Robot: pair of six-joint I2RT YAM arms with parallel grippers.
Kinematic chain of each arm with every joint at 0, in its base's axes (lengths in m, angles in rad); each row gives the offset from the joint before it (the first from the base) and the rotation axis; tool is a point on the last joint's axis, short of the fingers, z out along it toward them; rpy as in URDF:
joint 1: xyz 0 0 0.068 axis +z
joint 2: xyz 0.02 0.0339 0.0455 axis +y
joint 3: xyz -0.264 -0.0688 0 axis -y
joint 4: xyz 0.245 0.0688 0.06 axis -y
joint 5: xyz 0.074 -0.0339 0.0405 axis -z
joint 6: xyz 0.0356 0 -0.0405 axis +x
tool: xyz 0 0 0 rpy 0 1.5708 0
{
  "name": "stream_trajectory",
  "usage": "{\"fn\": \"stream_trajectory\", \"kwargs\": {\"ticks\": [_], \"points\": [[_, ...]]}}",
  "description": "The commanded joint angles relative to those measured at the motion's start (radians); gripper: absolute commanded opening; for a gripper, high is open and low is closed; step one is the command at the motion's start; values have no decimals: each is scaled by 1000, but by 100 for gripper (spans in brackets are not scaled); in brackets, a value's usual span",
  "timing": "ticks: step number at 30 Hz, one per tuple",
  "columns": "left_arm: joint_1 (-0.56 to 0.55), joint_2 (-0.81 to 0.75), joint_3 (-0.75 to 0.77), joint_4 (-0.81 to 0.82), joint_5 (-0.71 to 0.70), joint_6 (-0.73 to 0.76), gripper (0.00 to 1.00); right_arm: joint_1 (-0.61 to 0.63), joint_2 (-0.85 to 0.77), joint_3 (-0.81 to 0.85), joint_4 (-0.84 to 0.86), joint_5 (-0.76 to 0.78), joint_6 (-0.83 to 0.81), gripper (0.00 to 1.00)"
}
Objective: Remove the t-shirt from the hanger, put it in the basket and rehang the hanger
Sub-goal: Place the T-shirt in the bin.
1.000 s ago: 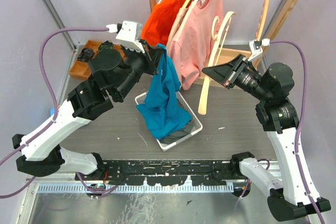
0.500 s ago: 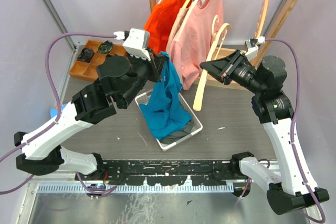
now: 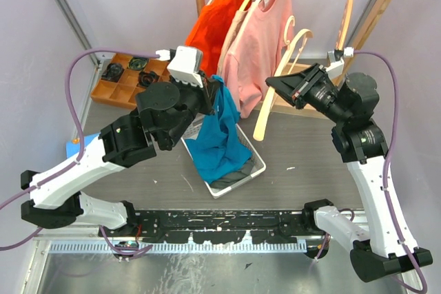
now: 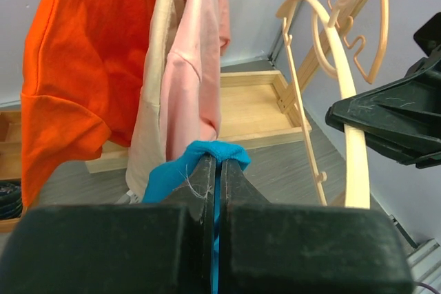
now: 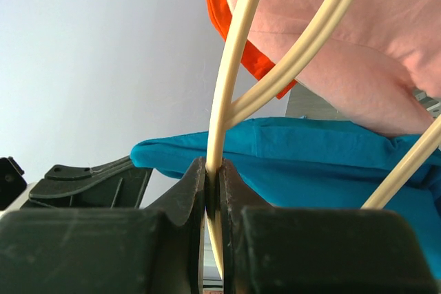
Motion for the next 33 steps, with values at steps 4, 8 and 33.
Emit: {"fn": "stream_trajectory", "kwargs": {"ticks": [4, 8, 33], "points": [[-11, -6, -16, -67, -90, -61, 0, 2, 1, 62, 56, 18, 2, 1], [-13, -20, -41, -121, -110, -110, 0, 3, 5, 66, 59, 30, 4, 1], [-26, -58, -347, -392, -51, -488, 0, 2, 58, 79, 146, 52, 23, 1]]}}
